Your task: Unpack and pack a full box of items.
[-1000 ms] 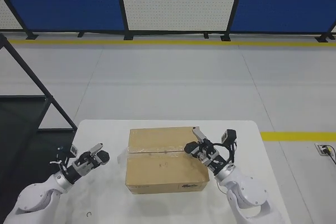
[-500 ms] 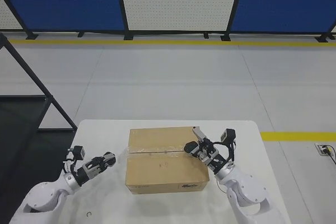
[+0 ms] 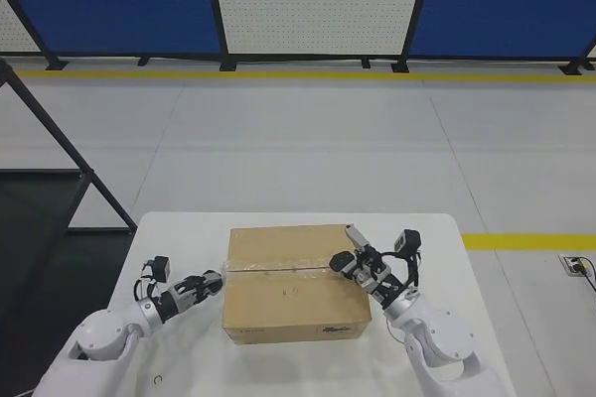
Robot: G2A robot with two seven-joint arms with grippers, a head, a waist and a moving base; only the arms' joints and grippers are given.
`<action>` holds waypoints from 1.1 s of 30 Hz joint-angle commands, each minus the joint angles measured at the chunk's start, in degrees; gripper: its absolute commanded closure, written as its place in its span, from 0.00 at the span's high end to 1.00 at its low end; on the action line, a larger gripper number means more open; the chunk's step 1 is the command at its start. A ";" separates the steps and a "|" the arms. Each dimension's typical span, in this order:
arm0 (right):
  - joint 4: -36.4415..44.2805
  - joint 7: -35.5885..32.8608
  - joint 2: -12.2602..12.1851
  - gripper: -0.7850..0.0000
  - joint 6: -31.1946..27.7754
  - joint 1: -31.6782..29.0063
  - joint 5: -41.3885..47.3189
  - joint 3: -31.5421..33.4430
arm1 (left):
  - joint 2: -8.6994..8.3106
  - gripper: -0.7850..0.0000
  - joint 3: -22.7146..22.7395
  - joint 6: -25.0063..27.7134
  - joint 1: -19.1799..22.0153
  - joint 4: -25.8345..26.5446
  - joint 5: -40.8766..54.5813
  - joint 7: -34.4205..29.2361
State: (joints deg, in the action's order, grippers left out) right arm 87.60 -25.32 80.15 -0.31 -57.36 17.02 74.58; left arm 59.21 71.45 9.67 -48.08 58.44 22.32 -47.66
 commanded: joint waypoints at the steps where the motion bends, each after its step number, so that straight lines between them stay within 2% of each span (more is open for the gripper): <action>1: -0.09 -0.05 -0.02 1.00 -0.05 0.08 0.17 -0.03 | 0.37 0.00 -1.11 -0.05 0.96 -1.26 -0.33 0.04; 12: -0.55 -0.16 -0.19 1.00 -0.23 0.38 0.46 0.00 | 2.14 0.00 -4.95 0.04 5.25 -7.05 -0.44 -0.49; 24: -0.96 -0.39 -0.38 1.00 -0.60 0.47 0.85 0.04 | 3.33 0.00 -6.55 0.89 7.82 -11.04 0.29 -2.40; 28: -0.78 -0.43 -0.44 1.00 -0.62 0.49 0.79 -0.01 | 3.35 0.00 -5.79 1.88 8.16 -11.91 1.12 -2.63; 33: -0.55 -0.36 -0.52 1.00 -0.65 0.59 0.85 0.05 | 2.35 0.00 -2.45 3.95 7.55 -12.03 2.28 -4.35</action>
State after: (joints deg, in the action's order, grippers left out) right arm 87.02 -25.68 79.64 -0.96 -56.79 17.85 74.59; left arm 61.82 68.15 13.23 -40.28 46.29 24.40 -51.77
